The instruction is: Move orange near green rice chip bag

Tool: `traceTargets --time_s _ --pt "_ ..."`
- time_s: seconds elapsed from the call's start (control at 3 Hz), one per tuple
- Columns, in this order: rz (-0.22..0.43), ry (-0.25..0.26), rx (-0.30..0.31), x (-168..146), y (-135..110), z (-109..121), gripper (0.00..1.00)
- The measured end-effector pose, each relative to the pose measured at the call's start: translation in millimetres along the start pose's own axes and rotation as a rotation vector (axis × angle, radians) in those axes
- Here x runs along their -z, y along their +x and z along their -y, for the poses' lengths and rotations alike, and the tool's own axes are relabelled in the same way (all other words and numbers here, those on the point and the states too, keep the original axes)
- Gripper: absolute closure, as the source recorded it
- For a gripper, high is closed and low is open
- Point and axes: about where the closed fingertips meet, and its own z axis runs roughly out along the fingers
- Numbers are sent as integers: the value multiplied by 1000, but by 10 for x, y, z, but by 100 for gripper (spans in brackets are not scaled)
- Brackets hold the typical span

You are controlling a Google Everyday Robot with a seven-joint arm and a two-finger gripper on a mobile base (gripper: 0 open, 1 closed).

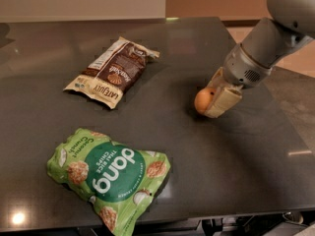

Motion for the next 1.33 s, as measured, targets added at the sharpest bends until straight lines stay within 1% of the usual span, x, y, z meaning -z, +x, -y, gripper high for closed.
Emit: traceTargets --time_s 0.33,0.67,1.0,1.33 --pt "33 -42 62 -39 -244 -167 100" --pt "50 -94 134 -155 -470 -347 100" --pt "51 -153 207 -322 -648 -503 100" --pt "52 -193 269 -442 -778 -603 100"
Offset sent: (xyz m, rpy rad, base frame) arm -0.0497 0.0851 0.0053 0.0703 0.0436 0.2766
